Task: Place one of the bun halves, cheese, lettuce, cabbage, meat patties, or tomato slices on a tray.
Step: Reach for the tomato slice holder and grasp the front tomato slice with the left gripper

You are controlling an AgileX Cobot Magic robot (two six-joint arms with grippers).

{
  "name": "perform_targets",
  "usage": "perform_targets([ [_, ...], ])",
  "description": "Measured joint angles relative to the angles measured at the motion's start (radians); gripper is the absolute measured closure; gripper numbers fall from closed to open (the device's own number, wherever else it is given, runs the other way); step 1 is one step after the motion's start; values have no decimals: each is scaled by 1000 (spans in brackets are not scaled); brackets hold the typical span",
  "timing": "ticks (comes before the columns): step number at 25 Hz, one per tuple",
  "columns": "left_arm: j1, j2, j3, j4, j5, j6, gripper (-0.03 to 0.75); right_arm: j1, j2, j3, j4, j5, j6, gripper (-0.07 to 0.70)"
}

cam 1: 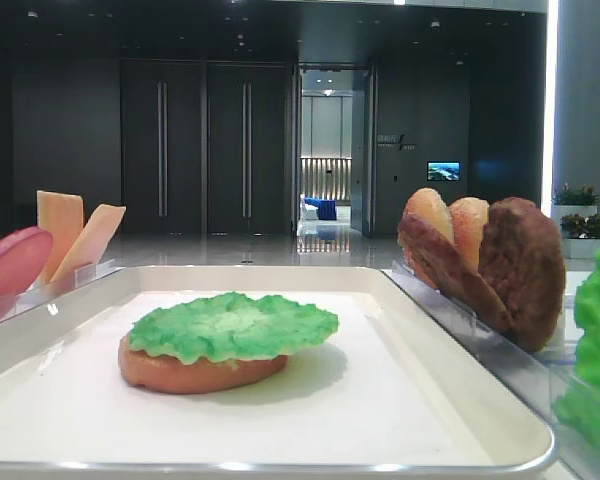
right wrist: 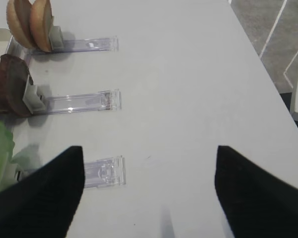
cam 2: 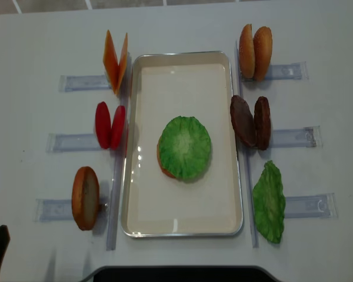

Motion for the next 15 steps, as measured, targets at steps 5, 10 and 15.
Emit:
perform_targets([
  [5,0,0,0,0,0,0,79,0,0,0,0,0,0,113],
  [10,0,0,0,0,0,0,79,0,0,1,0,0,0,113],
  [15,0,0,0,0,0,0,79,0,0,1,0,0,0,113],
])
